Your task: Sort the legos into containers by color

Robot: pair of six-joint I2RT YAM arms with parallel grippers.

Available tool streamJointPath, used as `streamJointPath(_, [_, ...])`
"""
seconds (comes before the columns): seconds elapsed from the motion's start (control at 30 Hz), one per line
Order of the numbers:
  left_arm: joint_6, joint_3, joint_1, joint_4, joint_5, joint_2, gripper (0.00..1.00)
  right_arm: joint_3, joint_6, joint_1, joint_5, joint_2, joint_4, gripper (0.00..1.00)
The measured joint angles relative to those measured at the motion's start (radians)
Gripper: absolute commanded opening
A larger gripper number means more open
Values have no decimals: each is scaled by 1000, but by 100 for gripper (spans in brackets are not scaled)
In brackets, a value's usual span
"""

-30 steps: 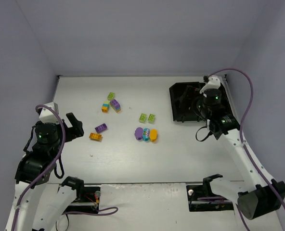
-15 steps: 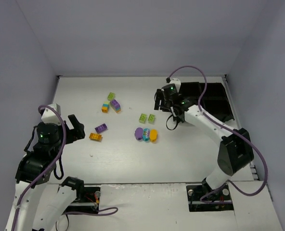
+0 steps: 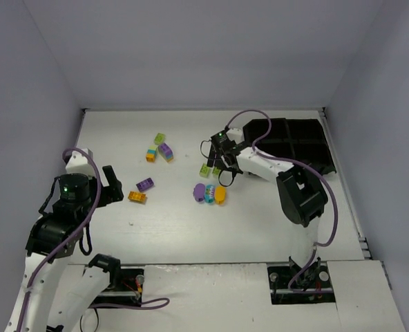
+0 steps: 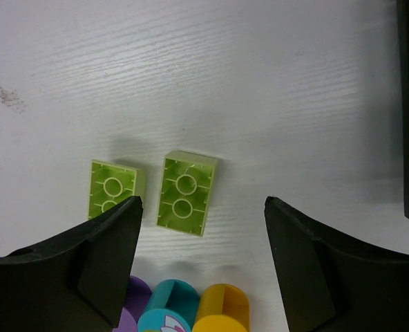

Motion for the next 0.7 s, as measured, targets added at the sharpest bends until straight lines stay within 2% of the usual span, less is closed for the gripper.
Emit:
streamJointPath(0.33, [8,0,-4,0,0,8,82,21,43,1,-2,87,0,61])
streamJointPath(0.43, [9,0,-5,0,-1,8,82,26,45,1,-3,102,0,54])
streamJointPath(0.5, [9,0,-5,0,-3,8,82,34,41,1,-4,114,0,42])
streamJointPath(0.53, [10,0,-5,0,-4,8,82,37,39,1,-4,118,1,42])
streamJointPath(0.57, [10,0,-5,0,-5,8,82,39,37,1,-6,119,3,24])
streamJointPath(0.63, [10,0,-5,0,-6,8,82,42,23,1,-6,119,3,13])
streamJointPath(0.67, [11,0,-5,0,-7,8,82,48,14,1,-5,119,1,4])
streamJointPath(0.7, [11,0,-5,0,-7,8,82,50,6,1,-5,119,2,2])
